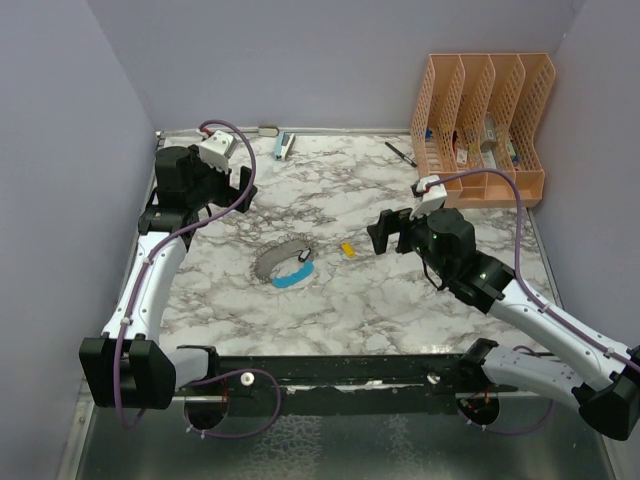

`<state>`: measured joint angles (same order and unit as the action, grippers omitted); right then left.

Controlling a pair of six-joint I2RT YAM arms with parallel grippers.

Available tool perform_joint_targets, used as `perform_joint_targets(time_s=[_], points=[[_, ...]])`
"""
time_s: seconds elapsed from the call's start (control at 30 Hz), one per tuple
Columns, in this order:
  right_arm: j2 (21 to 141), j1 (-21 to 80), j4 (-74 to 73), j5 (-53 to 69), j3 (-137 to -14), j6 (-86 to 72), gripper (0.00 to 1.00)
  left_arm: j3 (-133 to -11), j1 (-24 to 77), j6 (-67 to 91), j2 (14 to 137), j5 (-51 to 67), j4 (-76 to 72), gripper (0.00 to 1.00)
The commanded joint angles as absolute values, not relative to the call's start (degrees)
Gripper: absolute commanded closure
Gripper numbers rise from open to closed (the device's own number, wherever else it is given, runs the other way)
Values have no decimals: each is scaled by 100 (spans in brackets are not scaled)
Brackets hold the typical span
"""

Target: Put the keys on the keyring

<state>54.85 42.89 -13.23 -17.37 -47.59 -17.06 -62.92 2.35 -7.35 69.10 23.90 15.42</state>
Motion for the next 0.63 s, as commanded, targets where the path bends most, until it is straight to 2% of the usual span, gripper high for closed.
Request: perform_joint_targets(time_s=[0.0, 0.6], points=[[5406, 4288, -1345, -1915, -4842, -1637, 1, -6258, 204, -682, 6904, 2505, 1395, 1], [5188, 4289, -1248, -1908, -4774, -1703, 1, -6259, 193, -673, 6935, 2524, 1381, 1]])
